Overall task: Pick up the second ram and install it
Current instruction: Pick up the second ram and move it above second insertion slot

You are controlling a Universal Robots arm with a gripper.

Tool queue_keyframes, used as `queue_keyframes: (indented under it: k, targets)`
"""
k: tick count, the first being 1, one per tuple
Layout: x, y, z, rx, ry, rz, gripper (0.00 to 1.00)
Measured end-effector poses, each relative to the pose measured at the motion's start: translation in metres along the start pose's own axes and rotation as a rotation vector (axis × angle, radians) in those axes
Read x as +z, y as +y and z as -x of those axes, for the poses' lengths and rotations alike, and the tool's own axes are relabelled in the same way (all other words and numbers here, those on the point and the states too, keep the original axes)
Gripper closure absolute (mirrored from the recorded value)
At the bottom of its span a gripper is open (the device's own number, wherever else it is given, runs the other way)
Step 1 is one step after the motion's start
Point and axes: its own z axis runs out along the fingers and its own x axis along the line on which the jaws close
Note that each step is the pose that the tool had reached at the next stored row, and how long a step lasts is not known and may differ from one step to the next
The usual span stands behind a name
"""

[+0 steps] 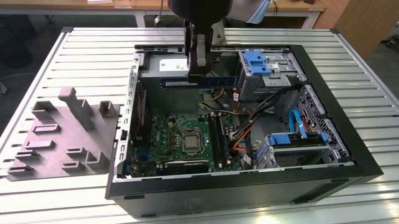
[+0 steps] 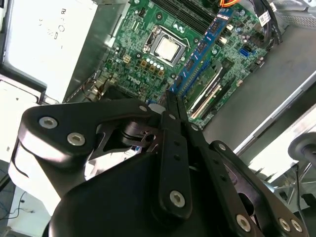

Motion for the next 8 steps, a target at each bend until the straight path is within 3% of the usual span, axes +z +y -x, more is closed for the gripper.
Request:
queue_keyframes:
  k: [8]
  targets:
    - [0.0145,-0.0013,-0.0007,0.0,-0.0008,0.0,0.88]
